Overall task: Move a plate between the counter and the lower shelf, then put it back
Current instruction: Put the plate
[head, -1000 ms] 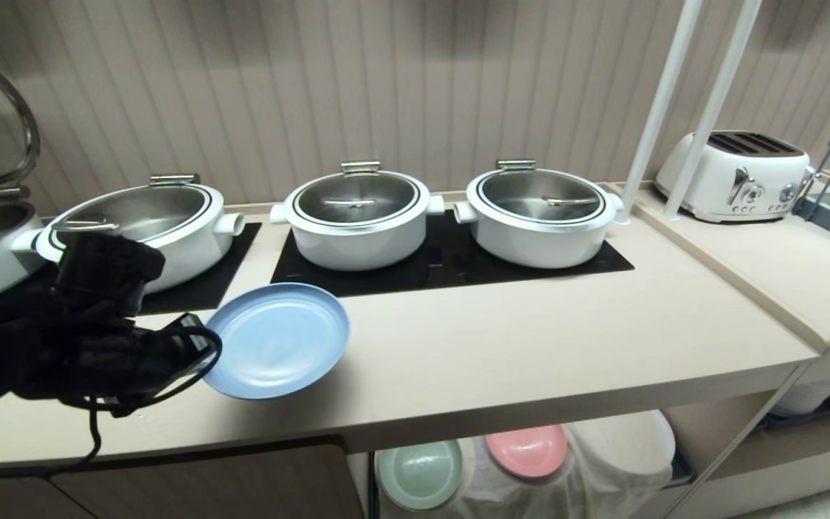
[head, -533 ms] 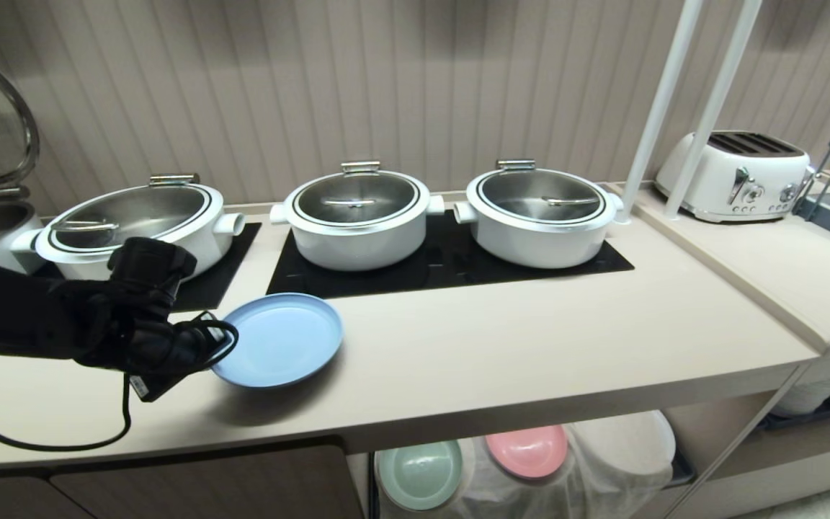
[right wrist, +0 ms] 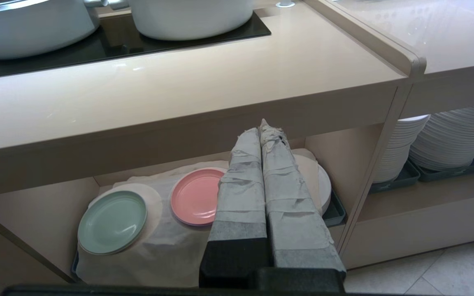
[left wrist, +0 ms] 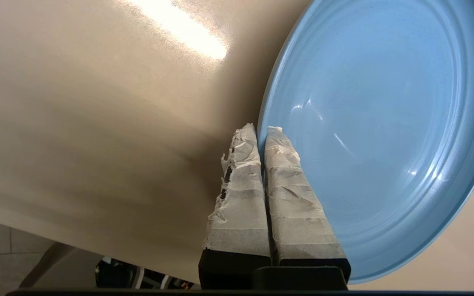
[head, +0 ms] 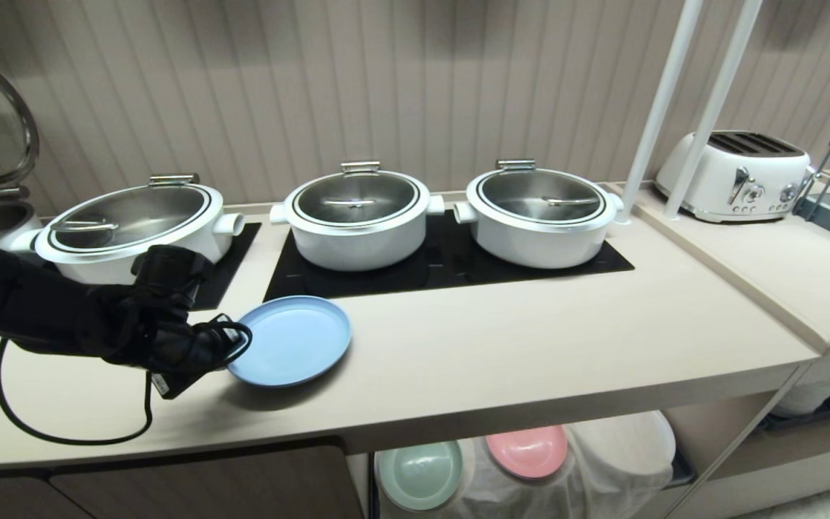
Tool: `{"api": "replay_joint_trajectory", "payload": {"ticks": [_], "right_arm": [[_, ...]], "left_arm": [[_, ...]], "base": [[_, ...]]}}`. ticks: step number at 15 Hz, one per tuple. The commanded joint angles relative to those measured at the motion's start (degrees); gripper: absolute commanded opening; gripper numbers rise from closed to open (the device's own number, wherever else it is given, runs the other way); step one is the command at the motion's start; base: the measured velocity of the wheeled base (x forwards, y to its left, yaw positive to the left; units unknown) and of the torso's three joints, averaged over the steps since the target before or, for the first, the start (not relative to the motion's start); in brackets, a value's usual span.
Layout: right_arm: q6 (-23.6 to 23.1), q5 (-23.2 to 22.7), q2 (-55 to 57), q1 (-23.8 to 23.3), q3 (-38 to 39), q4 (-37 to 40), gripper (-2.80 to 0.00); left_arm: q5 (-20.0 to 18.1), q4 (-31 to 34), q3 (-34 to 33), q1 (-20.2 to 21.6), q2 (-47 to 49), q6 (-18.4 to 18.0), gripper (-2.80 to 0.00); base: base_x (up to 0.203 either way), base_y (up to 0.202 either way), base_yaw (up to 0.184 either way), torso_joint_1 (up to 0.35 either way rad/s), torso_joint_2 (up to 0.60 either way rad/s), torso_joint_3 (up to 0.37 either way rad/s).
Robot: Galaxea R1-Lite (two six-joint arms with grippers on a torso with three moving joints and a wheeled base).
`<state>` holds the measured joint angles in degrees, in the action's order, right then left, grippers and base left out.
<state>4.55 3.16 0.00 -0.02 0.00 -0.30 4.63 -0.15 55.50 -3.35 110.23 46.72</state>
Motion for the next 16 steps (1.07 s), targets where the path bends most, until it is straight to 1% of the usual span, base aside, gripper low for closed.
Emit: {"api": "replay_joint_trajectory", "payload": {"ticks": [1,6,7,11,16], "right_arm": [[0.0,0.0,0.0,0.0,0.0,0.0,-2.8],[0.0,0.0,0.0,0.0,0.0,0.0,-2.8],[0.0,0.0,0.0,0.0,0.0,0.0,-2.8],[0.0,0.0,0.0,0.0,0.0,0.0,-2.8],[0.0,0.0,0.0,0.0,0.0,0.0,-2.8]], "left_arm": [[0.0,-0.4,0.0,-0.2,0.9,0.3,-2.8],[0.0,-0.4,-0.5,-0.2,1.3,0.4,-2.8],[-0.1,-0.4,-0.5,-0.3,1.3,0.4,0.0],[0.1,-1.6,-0.2,-1.5,1.3,1.5,0.0],[0.3,-1.6,-0.3,-1.5,-0.9,1.6,0.0]], "base": [[0.0,0.0,0.0,0.0,0.0,0.0],[0.0,0.0,0.0,0.0,0.0,0.0],[0.0,0.0,0.0,0.0,0.0,0.0],[0.0,0.0,0.0,0.0,0.0,0.0],[0.0,0.0,0.0,0.0,0.0,0.0]]}}
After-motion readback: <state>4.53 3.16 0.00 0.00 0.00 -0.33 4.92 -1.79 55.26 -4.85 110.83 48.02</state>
